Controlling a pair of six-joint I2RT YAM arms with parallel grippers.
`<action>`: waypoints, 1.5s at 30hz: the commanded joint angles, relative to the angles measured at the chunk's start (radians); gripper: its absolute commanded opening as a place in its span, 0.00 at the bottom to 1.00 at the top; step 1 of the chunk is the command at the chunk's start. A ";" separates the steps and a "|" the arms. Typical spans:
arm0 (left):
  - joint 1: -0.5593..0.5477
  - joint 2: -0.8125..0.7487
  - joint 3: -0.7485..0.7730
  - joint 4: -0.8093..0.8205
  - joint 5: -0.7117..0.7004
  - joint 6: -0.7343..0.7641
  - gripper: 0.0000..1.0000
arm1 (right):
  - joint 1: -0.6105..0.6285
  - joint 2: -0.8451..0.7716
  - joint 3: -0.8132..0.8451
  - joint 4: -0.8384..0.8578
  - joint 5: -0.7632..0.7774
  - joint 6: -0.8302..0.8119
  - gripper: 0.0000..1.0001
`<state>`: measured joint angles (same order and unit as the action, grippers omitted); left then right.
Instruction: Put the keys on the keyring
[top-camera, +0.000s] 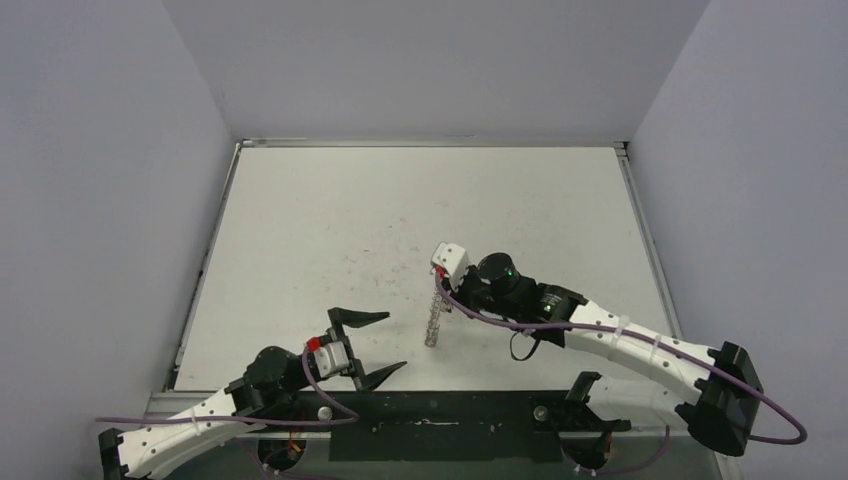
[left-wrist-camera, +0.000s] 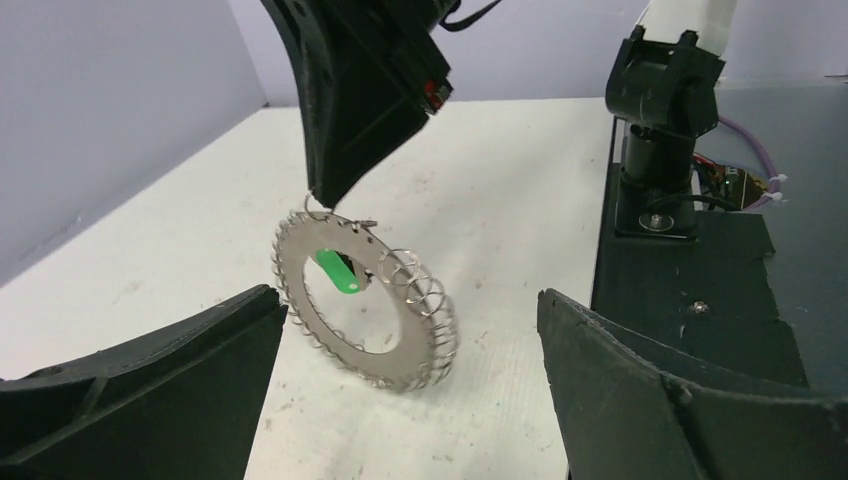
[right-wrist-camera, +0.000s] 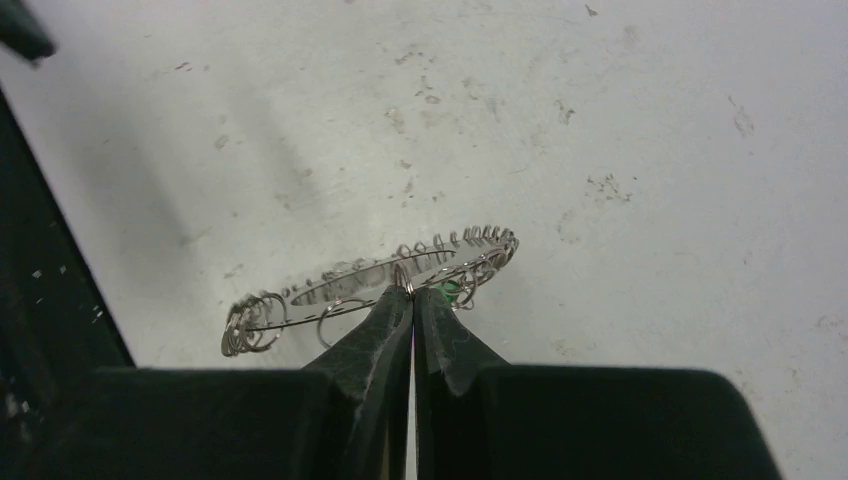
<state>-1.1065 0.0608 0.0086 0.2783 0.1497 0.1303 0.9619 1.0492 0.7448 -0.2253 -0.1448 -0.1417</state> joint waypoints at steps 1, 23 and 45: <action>-0.003 0.029 0.054 -0.048 -0.149 -0.097 0.97 | -0.099 0.178 0.126 0.027 0.046 0.074 0.00; 0.303 0.611 0.264 -0.153 -0.303 -0.297 0.97 | -0.558 0.497 0.251 0.255 -0.164 0.268 0.76; 1.068 0.995 0.239 0.305 -0.234 -0.206 0.97 | -0.849 0.090 -0.356 0.631 0.314 0.189 1.00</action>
<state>-0.0532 0.9607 0.2886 0.2821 -0.0700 -0.1425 0.1120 1.0958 0.4370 0.1764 0.0956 0.0605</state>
